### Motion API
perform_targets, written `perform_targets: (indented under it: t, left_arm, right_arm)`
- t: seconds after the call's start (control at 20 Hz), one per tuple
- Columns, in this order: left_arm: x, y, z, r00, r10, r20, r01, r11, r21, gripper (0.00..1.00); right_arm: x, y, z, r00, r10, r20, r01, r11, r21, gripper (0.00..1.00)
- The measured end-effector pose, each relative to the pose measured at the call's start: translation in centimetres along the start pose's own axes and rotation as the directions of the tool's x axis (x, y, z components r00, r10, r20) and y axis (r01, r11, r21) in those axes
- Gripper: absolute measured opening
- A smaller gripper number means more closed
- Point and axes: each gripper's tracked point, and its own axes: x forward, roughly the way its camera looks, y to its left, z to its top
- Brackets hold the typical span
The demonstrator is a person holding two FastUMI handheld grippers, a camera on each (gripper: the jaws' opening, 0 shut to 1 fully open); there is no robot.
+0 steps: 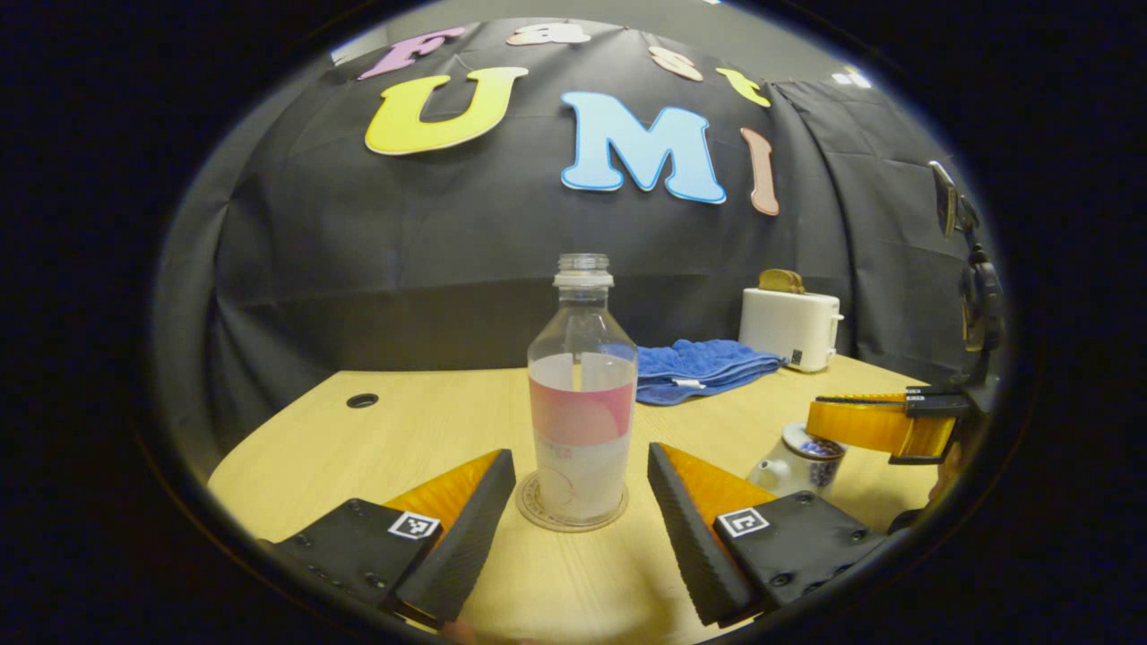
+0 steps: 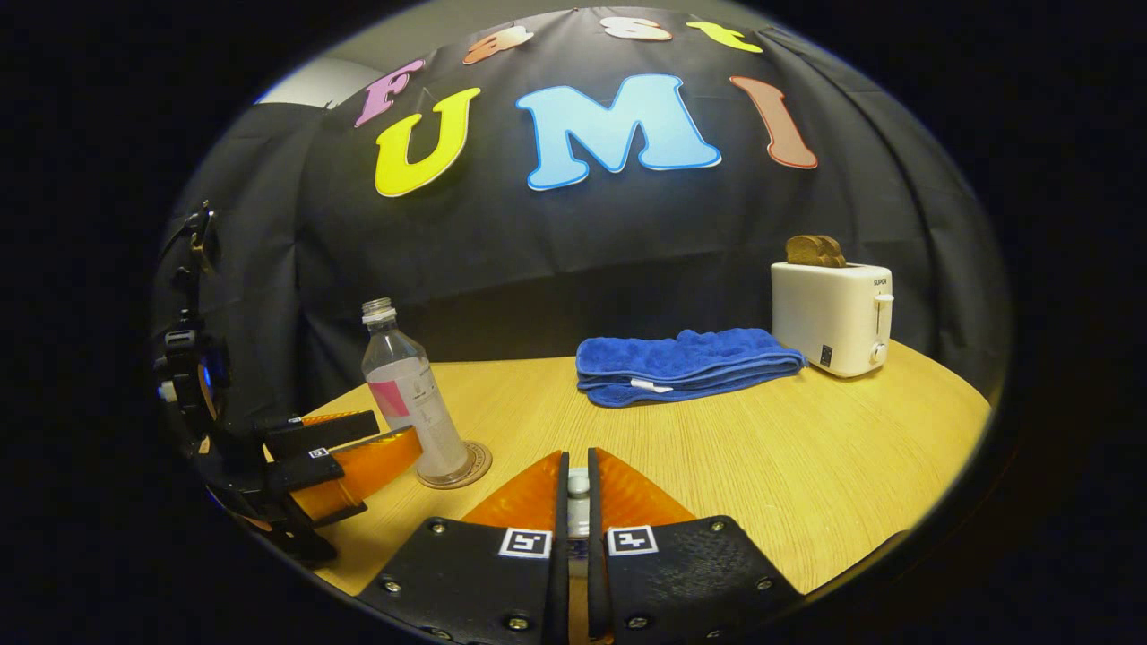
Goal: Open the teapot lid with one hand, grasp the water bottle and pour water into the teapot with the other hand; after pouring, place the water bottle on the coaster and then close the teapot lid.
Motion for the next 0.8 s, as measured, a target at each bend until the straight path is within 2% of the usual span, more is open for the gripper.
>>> perform_targets:
  t: [0.25,0.55,0.8]
  left_arm:
    - [-2.2,0.6,1.1,0.998,0.039,0.043,-0.037,0.999,-0.032,1.00]
    - [-7.7,-0.1,3.6,0.985,0.103,0.141,-0.102,0.995,-0.010,1.00]
    - [-12.7,-2.3,4.6,0.971,0.120,0.209,-0.120,0.993,-0.013,1.00]
  right_arm:
    - [-1.4,-0.5,1.4,0.998,-0.037,0.056,0.036,0.999,0.009,0.42]
    - [-5.6,1.3,2.7,0.987,-0.058,0.148,0.062,0.998,-0.026,0.42]
    - [-8.9,3.4,2.2,0.980,-0.052,0.192,0.063,0.997,-0.055,0.42]
